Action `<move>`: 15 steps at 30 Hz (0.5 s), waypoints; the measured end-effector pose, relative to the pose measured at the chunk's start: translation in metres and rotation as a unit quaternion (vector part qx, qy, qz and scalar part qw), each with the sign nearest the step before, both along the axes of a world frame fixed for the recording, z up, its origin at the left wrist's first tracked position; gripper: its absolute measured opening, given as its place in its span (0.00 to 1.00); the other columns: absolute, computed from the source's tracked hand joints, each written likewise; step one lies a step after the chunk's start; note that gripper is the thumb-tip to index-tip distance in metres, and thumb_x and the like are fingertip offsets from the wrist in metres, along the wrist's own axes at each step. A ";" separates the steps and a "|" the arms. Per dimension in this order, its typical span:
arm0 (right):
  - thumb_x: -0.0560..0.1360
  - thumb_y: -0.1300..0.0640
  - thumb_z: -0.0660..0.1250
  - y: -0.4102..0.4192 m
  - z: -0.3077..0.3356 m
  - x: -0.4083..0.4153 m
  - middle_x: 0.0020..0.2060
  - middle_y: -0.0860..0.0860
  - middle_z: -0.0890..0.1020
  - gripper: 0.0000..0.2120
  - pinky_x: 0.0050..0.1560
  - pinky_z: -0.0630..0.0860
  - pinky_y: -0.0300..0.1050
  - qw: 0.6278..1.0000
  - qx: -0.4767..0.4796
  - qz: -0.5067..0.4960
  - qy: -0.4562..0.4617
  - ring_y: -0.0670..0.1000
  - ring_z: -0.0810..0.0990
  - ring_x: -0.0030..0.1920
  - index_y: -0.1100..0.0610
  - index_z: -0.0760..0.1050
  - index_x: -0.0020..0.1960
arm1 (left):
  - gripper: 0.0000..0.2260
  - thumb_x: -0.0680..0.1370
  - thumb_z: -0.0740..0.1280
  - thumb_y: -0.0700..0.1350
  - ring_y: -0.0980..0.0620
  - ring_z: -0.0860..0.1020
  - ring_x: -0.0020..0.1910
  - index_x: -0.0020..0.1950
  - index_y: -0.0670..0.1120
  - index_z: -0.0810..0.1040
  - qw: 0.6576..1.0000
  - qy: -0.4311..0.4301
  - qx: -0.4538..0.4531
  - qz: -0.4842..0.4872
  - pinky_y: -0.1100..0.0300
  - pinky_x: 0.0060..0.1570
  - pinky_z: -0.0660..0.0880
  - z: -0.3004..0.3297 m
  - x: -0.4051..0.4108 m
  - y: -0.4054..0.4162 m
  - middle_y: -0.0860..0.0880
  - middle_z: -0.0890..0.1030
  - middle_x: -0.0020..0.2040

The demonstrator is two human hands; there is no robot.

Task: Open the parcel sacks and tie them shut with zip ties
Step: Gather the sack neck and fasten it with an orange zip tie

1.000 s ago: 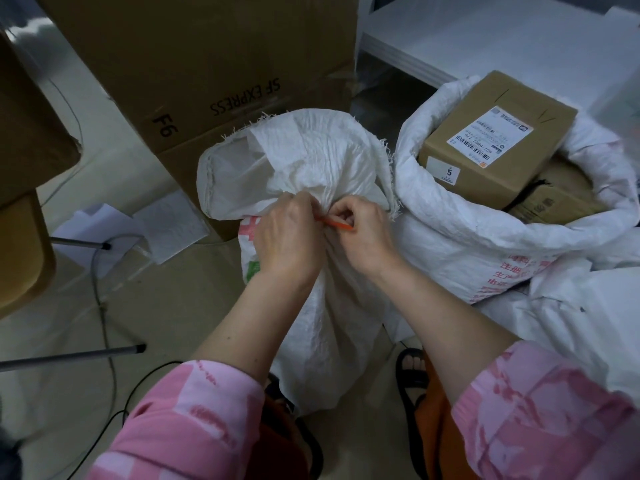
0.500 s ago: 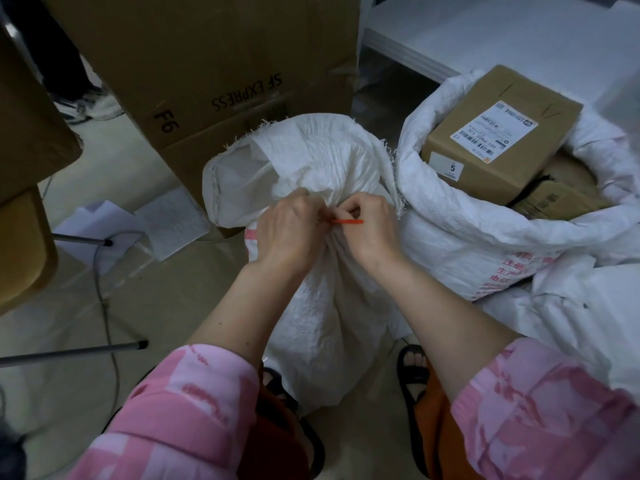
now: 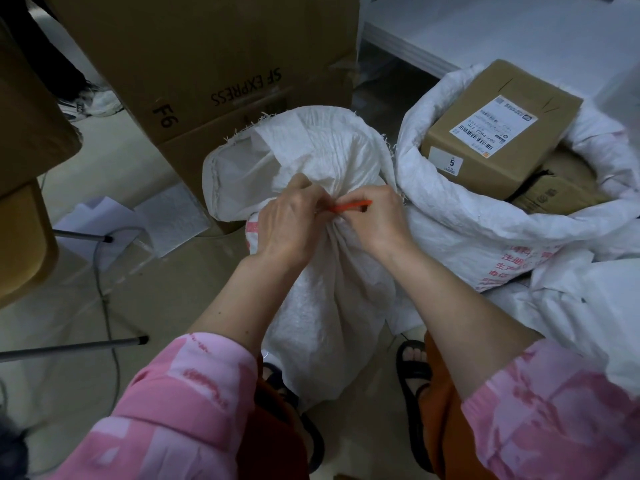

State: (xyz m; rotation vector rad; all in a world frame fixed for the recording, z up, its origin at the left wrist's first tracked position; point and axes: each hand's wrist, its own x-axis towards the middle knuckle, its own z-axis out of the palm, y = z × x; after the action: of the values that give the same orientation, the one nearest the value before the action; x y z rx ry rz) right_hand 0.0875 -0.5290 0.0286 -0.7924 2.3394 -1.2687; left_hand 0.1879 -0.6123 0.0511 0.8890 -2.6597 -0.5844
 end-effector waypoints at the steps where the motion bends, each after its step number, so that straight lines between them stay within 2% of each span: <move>1: 0.68 0.60 0.74 0.001 -0.001 -0.001 0.42 0.47 0.85 0.07 0.51 0.79 0.52 1.000 -0.002 0.001 -0.011 0.48 0.83 0.47 0.49 0.84 0.41 | 0.07 0.75 0.69 0.51 0.51 0.77 0.45 0.50 0.51 0.81 1.000 0.001 -0.002 -0.003 0.58 0.37 0.66 0.000 0.000 0.000 0.52 0.75 0.49; 6: 0.68 0.60 0.75 0.000 0.001 -0.008 0.41 0.47 0.85 0.09 0.53 0.79 0.51 0.998 0.005 0.025 -0.063 0.48 0.83 0.46 0.46 0.82 0.37 | 0.06 0.75 0.69 0.49 0.52 0.77 0.46 0.50 0.50 0.82 1.000 0.005 -0.018 -0.016 0.59 0.38 0.65 0.001 0.001 0.000 0.53 0.76 0.49; 11: 0.69 0.63 0.74 0.008 0.015 -0.012 0.42 0.52 0.85 0.05 0.55 0.78 0.43 0.992 0.008 0.064 -0.113 0.48 0.83 0.47 0.56 0.84 0.45 | 0.06 0.75 0.70 0.49 0.52 0.77 0.46 0.50 0.51 0.82 0.999 -0.001 -0.020 -0.027 0.59 0.38 0.65 0.000 0.003 -0.001 0.54 0.76 0.49; 15: 0.69 0.62 0.75 0.011 0.020 -0.012 0.40 0.51 0.85 0.03 0.51 0.78 0.38 0.992 0.018 0.067 -0.101 0.47 0.83 0.45 0.55 0.84 0.42 | 0.06 0.74 0.70 0.51 0.52 0.77 0.47 0.50 0.52 0.82 0.999 -0.013 -0.016 -0.029 0.59 0.39 0.65 -0.001 0.001 0.000 0.55 0.76 0.49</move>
State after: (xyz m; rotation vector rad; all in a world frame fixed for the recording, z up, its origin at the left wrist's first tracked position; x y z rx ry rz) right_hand 0.0753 -0.5182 0.0490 -0.7587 2.1053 -1.1885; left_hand 0.1893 -0.6126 0.0499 0.8194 -2.7191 -0.5464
